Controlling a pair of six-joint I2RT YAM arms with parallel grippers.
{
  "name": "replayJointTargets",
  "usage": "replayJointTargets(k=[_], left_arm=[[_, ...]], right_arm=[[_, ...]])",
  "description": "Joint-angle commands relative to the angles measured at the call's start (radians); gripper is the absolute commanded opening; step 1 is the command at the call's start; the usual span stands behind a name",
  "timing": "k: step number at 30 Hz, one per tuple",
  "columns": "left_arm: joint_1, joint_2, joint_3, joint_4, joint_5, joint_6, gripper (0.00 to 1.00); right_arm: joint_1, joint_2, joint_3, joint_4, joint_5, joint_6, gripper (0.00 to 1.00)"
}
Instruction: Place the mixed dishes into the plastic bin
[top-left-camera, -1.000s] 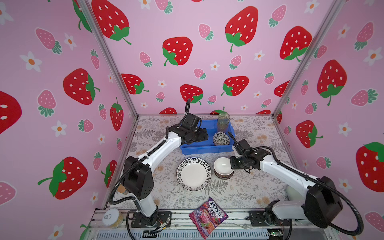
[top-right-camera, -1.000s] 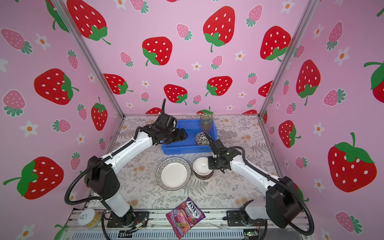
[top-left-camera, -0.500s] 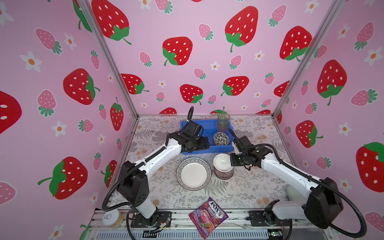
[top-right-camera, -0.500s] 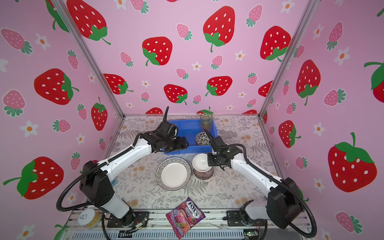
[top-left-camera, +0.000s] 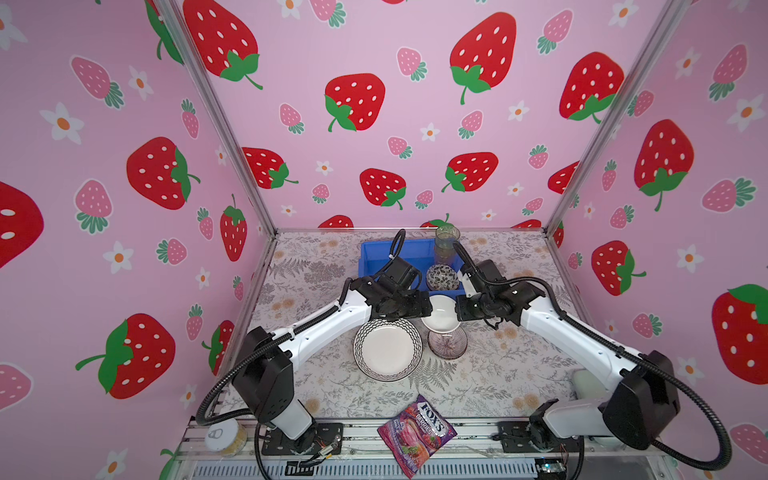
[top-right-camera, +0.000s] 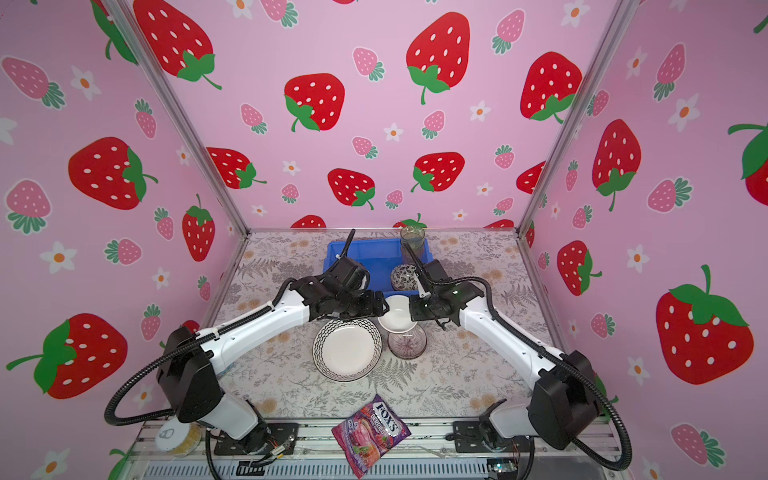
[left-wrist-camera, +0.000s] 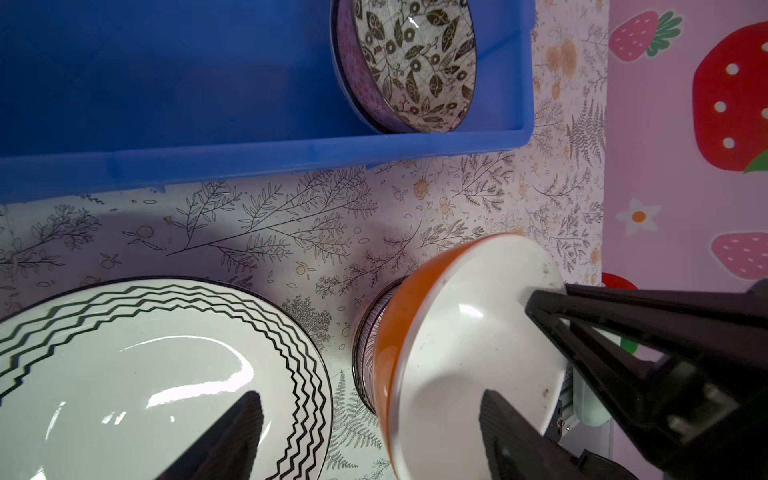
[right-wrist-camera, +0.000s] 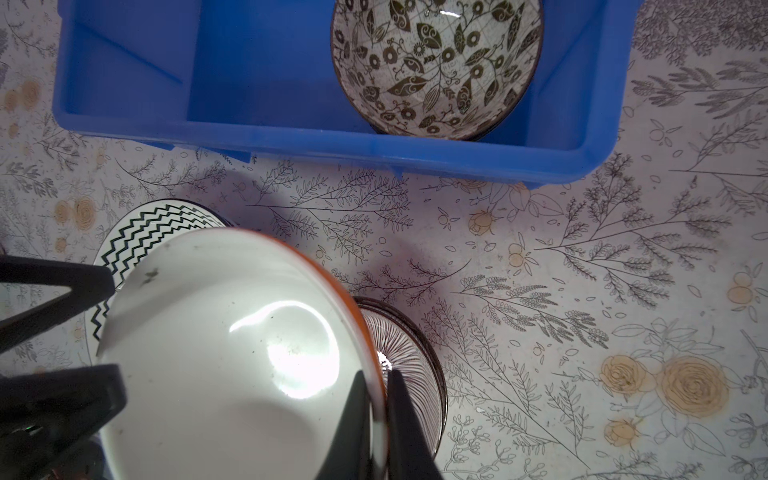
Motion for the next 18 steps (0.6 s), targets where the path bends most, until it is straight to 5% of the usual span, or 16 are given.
replayJointTargets(k=[1,11,18], left_arm=[[-0.007,0.003,0.001,0.002,-0.015,-0.017,0.81],[-0.016,0.045,0.027,-0.015,-0.046,-0.014,0.59],[-0.018,0.082,0.073,-0.025,-0.033,0.003,0.32]], right_arm=[[0.004,0.004,0.031,0.013,-0.028,-0.013,0.04],[0.007,-0.011,0.029,0.023,-0.039,-0.014,0.03],[0.007,-0.026,0.022,0.017,-0.022,-0.010,0.03]])
